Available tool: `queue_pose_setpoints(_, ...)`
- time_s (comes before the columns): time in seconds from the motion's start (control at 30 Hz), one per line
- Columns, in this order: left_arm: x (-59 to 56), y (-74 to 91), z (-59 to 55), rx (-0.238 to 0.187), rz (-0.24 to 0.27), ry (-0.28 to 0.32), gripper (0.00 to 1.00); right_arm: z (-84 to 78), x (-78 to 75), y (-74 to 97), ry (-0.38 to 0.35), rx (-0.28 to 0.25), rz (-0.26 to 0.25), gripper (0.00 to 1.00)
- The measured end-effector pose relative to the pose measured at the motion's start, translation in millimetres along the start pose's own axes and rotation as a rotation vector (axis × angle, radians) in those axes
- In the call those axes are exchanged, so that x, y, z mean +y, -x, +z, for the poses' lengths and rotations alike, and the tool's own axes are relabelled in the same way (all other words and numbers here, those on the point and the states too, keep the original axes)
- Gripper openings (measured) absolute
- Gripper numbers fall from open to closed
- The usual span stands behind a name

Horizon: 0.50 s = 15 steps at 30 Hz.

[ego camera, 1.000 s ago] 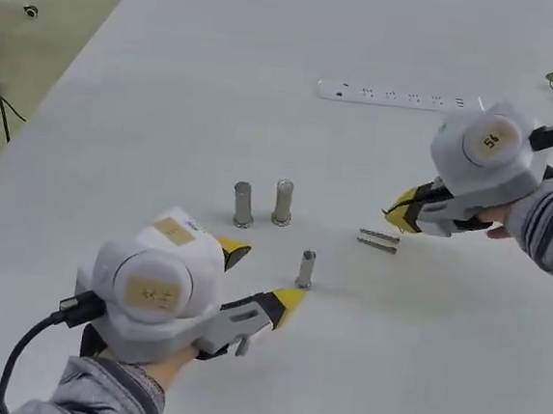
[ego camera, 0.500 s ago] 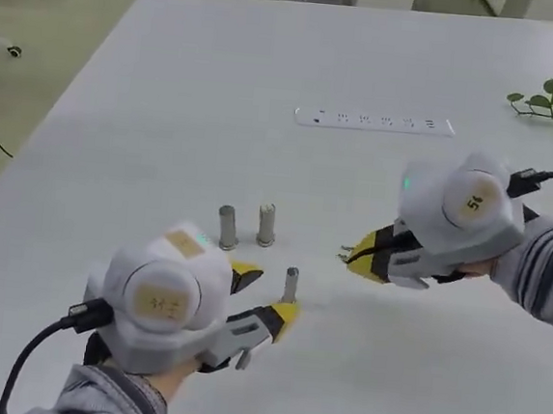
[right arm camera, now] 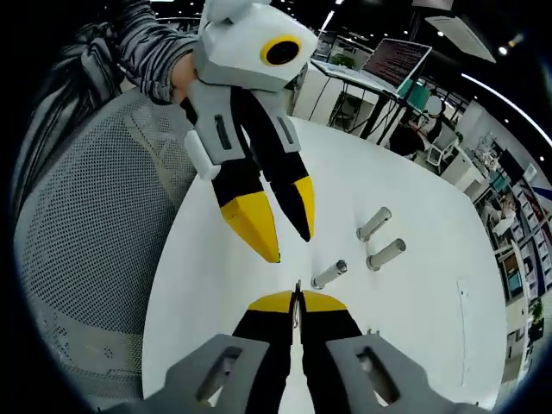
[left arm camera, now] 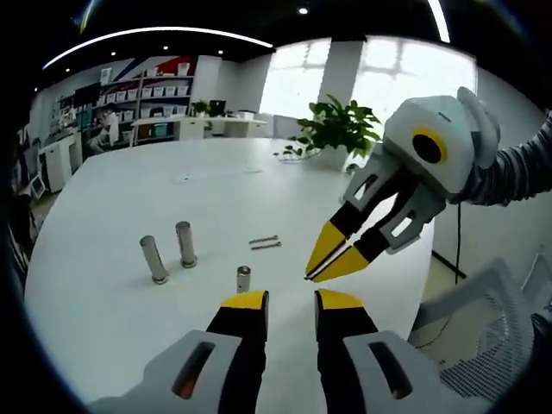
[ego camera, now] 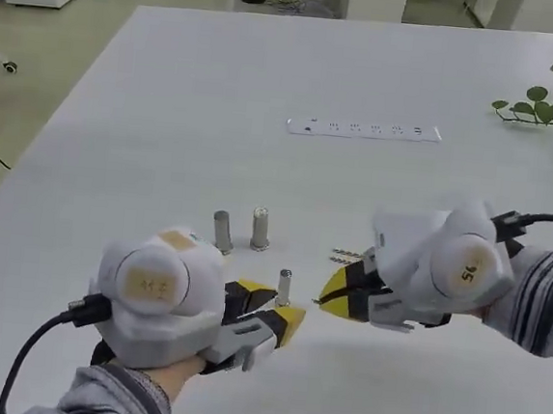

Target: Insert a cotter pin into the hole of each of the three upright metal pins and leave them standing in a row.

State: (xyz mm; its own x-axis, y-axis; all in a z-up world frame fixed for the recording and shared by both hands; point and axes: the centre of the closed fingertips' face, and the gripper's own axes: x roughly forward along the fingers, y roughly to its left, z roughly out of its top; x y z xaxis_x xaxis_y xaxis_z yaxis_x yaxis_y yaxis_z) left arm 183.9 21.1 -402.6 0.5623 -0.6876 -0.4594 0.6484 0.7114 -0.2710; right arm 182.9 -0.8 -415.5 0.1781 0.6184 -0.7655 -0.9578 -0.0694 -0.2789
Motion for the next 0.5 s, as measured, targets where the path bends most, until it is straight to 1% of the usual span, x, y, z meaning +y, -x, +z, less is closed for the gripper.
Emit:
queue_pose_setpoints(0.1,-4.9,-0.9,0.1,-0.018,-0.028,0.078,0.15,3.5,4.1,-0.5,0.024,-0.006,-0.002,0.00)
queue_pose_setpoints(0.2,-7.0,-0.6,-1.0,-0.024,-0.039,0.105,0.12,7.1,6.7,0.1,0.043,-0.017,-0.006,0.00)
queue_pose_setpoints(0.27,-9.1,-0.5,-3.0,-0.022,-0.052,0.133,0.09,10.3,7.4,1.3,0.072,-0.023,-0.016,0.00)
queue_pose_setpoints(0.33,-10.3,0.1,-4.0,-0.024,-0.058,0.157,0.07,13.0,8.3,2.7,0.077,-0.031,-0.017,0.00)
queue_pose_setpoints(0.37,-10.3,0.3,-4.0,-0.029,-0.060,0.165,0.06,14.8,8.4,3.2,0.082,-0.038,-0.018,0.00)
queue_pose_setpoints(0.47,-14.7,1.6,-2.5,-0.049,-0.093,0.234,0.03,19.7,9.4,5.2,0.090,-0.050,-0.022,0.00)
queue_pose_setpoints(0.5,-13.9,2.4,-2.3,-0.052,-0.090,0.234,0.02,20.5,10.0,5.3,0.092,-0.051,-0.020,0.00)
